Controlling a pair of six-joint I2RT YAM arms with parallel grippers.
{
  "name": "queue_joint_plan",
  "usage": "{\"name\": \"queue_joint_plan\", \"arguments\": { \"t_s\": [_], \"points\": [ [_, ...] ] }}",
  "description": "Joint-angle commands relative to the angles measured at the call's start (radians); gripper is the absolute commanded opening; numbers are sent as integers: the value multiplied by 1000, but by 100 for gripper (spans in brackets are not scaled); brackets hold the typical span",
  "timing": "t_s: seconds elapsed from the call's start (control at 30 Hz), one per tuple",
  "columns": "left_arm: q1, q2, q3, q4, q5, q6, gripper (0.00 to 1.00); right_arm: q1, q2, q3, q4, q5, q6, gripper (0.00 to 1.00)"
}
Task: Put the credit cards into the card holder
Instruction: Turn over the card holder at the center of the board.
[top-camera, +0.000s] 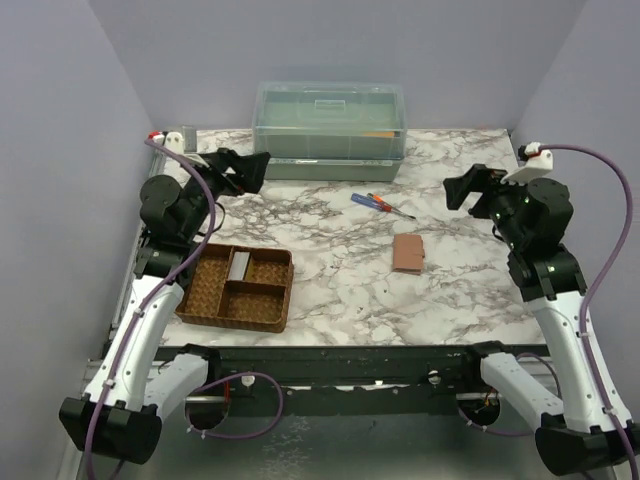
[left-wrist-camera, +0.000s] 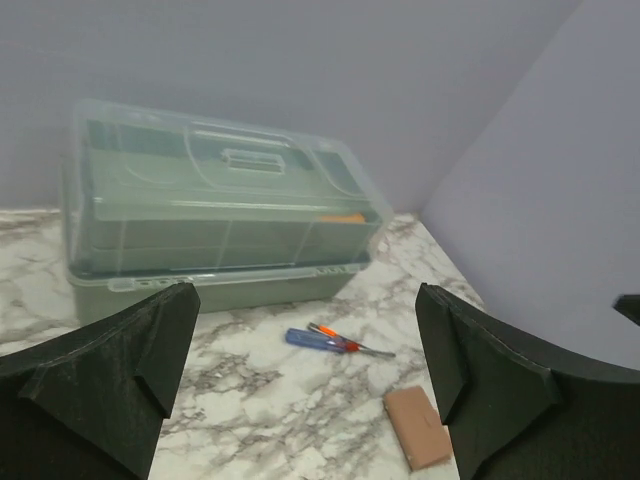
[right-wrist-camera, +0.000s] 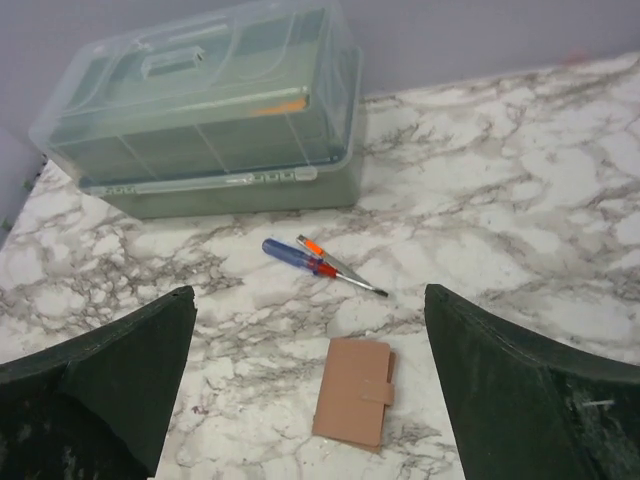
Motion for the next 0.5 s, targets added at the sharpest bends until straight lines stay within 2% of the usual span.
{"name": "queue_joint_plan", "arguments": {
  "t_s": [0.0,0.37,0.47],
  "points": [
    [-80,69,-20,46,100,-20,99,-4,68,-97,0,0,80,100],
    [-166,209,-14,44,168,-66,99,-21,350,-357,223,-268,253,100],
    [-189,268,2,14,170,-90,99,-108,399,-432,319,-413,304,92]
  ]
}}
